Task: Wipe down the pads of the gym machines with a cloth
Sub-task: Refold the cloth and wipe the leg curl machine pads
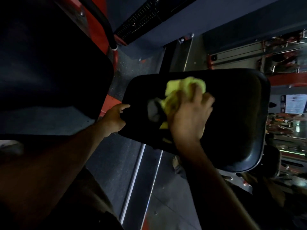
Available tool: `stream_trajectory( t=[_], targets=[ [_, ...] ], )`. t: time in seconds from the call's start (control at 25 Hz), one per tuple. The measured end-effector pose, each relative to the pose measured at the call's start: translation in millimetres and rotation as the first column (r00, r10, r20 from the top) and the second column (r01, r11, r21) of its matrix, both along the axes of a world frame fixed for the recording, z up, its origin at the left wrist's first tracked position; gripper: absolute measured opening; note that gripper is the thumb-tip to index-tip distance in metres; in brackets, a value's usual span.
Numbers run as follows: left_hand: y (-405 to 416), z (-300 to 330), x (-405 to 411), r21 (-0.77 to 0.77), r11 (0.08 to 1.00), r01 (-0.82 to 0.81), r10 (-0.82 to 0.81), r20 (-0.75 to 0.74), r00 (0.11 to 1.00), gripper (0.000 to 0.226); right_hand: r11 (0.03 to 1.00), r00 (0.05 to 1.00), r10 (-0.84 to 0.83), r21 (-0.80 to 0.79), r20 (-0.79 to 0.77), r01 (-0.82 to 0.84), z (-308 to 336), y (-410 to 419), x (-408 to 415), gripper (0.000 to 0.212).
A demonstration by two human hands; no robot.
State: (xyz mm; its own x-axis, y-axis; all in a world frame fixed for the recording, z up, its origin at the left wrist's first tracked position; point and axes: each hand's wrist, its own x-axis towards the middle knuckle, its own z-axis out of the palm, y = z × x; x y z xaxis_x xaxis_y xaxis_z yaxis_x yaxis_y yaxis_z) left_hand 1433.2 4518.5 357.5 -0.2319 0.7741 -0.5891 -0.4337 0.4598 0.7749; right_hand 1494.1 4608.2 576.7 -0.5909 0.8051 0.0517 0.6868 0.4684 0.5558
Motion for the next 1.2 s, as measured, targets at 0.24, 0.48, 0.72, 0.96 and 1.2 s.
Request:
stream_trajectory(
  t=[0.24, 0.48, 0.72, 0.96, 1.2],
  targets=[
    [10, 9, -11, -0.168, 0.962, -0.217, 0.269, 0.429, 0.862, 0.048, 0.989, 0.995, 0.046, -0.143, 0.091, -0.032, -88, 54, -76, 0.044],
    [3, 19, -14, -0.221, 0.941, -0.256, 0.338, 0.584, 0.739, 0.087, 0.934, 0.955, 0.126, -0.356, 0.267, -0.023, -126, -19, -32, 0.046],
    [2, 30, -20, -0.19, 0.966, -0.174, 0.254, 0.6, 0.758, 0.088, 0.973, 0.98, -0.182, -0.127, 0.079, 0.191, -53, -22, 7, 0.042],
    [18, 18, -17, -0.265, 0.92, -0.289, 0.392, 0.595, 0.702, 0.048, 1.0, 0.999, -0.006, 0.009, 0.045, 0.005, -80, 44, -62, 0.038],
    [15, -24, -4, -0.333, 0.909, -0.249, 0.41, 0.618, 0.67, 0.075, 0.948, 0.903, 0.249, -0.277, 0.351, -0.154, -172, 16, -55, 0.031]
  ],
)
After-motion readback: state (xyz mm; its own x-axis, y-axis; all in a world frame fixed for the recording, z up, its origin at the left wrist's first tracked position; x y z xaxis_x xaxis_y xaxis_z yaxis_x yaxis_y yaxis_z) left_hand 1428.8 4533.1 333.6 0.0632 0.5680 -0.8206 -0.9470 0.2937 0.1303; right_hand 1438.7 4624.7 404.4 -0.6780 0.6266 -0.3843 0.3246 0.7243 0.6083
